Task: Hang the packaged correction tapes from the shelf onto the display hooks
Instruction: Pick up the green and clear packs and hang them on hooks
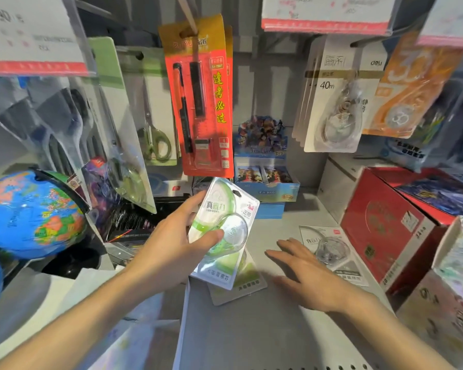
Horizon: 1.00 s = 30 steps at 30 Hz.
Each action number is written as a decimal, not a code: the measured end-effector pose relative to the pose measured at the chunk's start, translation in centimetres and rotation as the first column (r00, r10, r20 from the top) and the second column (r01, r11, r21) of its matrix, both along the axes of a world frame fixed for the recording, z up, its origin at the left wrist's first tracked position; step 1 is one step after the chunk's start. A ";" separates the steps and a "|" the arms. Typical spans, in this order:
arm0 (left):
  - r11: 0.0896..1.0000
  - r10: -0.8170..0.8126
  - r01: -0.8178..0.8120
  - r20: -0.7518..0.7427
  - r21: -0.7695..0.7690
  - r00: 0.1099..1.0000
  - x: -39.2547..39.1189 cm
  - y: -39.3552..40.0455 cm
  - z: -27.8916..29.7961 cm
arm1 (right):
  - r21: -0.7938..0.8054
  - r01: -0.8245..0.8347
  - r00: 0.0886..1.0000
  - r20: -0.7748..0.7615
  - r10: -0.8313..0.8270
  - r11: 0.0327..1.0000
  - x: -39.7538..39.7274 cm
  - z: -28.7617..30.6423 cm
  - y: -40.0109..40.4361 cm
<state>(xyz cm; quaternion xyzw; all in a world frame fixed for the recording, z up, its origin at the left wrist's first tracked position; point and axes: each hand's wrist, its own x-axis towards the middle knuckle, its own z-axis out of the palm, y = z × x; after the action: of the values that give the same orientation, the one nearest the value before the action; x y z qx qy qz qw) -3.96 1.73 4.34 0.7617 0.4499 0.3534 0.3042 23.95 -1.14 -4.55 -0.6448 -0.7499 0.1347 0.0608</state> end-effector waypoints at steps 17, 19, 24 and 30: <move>1.000 -0.012 0.012 0.005 -0.007 1.000 0.5 0.6 -0.5 | -0.089 -0.099 0.995 0.005 0.100 0.991 0.0 0.4 -0.6; 1.000 -0.011 0.012 0.012 -0.021 1.000 0.6 0.8 -0.6 | -0.137 -0.084 0.996 -0.008 0.084 0.987 1.7 1.1 -1.3; 1.000 -0.031 0.031 0.007 -0.002 1.000 0.7 1.0 -0.8 | 0.000 0.088 0.994 -0.070 -0.088 0.996 2.1 1.7 -2.1; 0.999 -0.048 0.049 0.020 -0.017 0.999 0.9 1.1 -0.9 | -0.022 0.257 0.966 0.002 -0.257 0.966 -2.7 0.8 -0.8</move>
<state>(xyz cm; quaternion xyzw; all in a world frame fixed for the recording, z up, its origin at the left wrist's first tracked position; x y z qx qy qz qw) -3.04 2.88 3.47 0.7662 0.4313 0.3495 0.3235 21.22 -1.97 -3.79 -0.7371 -0.6585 0.1342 0.0710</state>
